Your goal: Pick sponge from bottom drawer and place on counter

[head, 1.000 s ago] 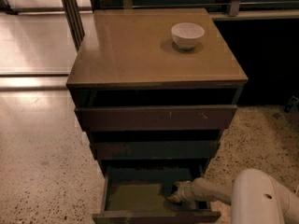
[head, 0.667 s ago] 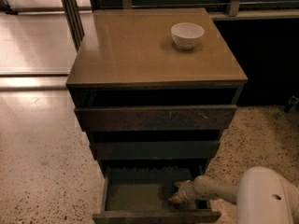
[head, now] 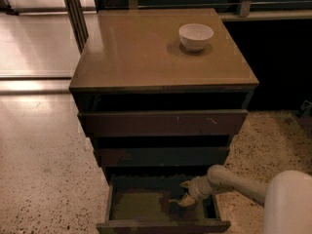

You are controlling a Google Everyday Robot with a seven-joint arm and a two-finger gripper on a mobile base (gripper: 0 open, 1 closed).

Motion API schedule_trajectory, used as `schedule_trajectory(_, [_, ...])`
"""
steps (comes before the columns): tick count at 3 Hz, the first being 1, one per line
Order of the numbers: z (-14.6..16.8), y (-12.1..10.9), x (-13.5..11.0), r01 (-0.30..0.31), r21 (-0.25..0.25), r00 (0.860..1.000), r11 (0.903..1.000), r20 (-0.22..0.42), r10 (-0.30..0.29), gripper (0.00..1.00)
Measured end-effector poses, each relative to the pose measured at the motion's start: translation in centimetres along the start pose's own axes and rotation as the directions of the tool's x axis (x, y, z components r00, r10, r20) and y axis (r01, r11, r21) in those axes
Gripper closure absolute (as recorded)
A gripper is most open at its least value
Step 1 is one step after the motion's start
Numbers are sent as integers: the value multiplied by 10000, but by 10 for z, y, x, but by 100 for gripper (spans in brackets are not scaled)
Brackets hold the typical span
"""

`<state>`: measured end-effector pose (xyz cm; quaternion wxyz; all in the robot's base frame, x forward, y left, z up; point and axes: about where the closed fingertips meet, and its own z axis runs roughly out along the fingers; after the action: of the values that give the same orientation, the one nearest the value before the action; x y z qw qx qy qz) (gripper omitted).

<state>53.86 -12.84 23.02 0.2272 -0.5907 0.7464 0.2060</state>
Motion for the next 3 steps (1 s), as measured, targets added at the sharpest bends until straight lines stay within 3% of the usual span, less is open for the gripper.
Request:
schedule_trajectory(1, [-3, 23, 0, 132, -915, 9999, 9957, -83, -140, 100])
schedule_trajectory(2, [-3, 23, 0, 134, -916, 9999, 9957, -83, -142, 100])
schedule_trajectory(3, [-13, 27, -15, 507, -931, 9987, 9944, -32, -512, 100])
